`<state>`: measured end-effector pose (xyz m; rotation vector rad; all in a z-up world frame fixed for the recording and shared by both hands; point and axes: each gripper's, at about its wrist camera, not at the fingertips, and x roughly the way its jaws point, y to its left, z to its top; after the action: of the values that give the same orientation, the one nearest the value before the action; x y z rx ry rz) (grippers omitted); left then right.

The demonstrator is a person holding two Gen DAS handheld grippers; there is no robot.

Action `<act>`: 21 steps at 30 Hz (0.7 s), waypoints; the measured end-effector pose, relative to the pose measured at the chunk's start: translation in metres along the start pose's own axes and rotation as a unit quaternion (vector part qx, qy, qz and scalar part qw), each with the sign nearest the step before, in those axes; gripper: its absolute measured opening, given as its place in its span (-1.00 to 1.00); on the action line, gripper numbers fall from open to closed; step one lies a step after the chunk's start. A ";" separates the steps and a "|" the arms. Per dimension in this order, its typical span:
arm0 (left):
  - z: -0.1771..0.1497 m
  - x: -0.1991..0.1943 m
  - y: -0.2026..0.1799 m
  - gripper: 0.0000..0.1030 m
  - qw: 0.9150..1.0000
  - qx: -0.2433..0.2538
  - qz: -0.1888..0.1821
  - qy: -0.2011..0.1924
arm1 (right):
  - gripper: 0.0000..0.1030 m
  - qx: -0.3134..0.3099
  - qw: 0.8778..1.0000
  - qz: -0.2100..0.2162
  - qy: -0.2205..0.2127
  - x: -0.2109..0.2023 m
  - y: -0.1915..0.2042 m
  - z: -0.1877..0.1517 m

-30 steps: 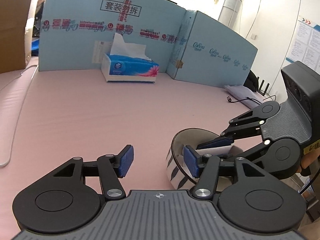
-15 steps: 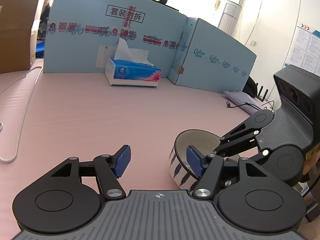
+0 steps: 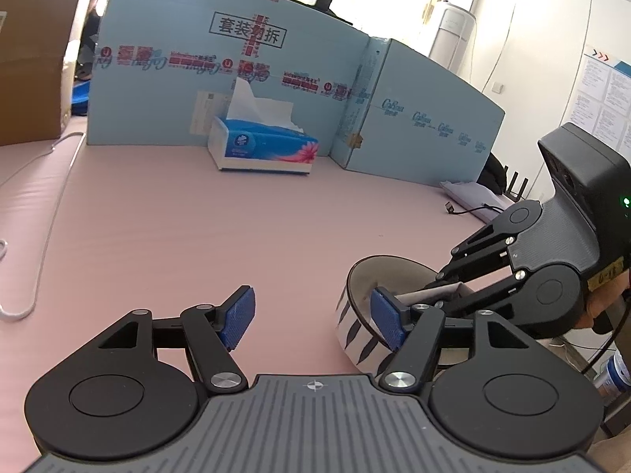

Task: Clean bowl
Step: 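Lift the cloth out of the bowl with the right gripper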

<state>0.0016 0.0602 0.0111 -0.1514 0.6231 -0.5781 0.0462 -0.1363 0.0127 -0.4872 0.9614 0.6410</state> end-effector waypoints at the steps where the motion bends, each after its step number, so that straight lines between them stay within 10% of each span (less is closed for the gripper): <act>1: 0.000 -0.001 0.000 0.39 1.000 0.000 0.000 -0.001 | -0.83 -0.005 1.000 -0.001 0.003 0.000 0.001 0.000; 21: 0.000 -0.010 0.002 0.41 1.000 0.003 -0.003 -0.014 | -0.76 0.016 0.997 0.078 0.007 -0.006 0.009 0.000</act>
<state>-0.0039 0.0679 0.0161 -0.1549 0.5940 -0.5820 0.0374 -0.1313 0.0165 -0.3907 1.0276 0.7633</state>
